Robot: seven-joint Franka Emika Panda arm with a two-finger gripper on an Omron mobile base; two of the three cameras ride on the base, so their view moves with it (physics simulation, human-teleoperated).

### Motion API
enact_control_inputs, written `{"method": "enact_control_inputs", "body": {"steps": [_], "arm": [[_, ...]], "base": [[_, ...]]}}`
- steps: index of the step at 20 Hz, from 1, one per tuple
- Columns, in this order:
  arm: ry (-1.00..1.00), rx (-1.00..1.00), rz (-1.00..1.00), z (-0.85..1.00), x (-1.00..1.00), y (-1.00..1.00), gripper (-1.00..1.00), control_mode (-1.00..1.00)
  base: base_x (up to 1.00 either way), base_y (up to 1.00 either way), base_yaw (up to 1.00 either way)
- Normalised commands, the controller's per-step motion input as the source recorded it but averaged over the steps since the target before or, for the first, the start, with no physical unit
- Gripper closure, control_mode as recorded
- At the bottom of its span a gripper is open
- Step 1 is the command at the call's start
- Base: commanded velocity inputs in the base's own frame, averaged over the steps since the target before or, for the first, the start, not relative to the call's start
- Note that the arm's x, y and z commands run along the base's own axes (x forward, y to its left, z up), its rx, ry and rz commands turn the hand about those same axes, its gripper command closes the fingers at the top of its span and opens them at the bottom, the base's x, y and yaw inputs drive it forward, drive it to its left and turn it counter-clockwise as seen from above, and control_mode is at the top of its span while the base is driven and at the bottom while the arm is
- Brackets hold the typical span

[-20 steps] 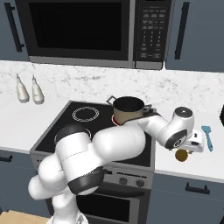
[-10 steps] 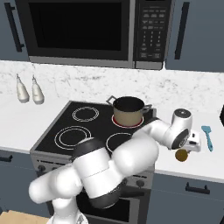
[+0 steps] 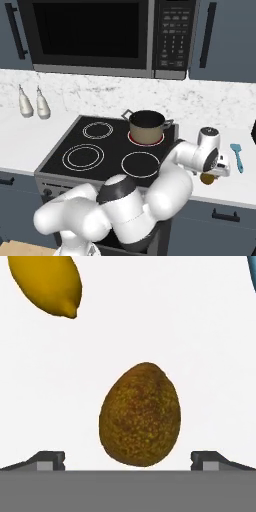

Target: Put the avocado and lemon in the pot. Retrieve the spatula and lightly stir the vegetables in the pot.

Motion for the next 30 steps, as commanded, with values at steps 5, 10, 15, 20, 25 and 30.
{"method": "enact_control_inputs", "body": {"steps": [5,10,15,20,25,30], "arm": [[0.02,0.00,0.00,-0.32,0.03,-0.14,-1.00,-1.00],[0.00,0.00,0.01,-0.28,0.18,0.00,-1.00,-1.00],[0.00,0.00,0.03,-0.28,0.16,0.00,1.00,-1.00],[-0.01,0.00,0.03,-0.09,0.00,0.04,1.00,-1.00],[-0.16,0.01,0.00,0.23,-0.29,0.48,1.00,-1.00],[-0.33,0.01,0.00,0.54,-0.22,0.91,1.00,-1.00]], "base": [[0.00,0.00,0.00],[0.00,0.00,0.00],[0.00,0.00,0.00],[0.00,0.00,0.00],[0.00,0.00,0.00],[0.00,0.00,0.00]]}}
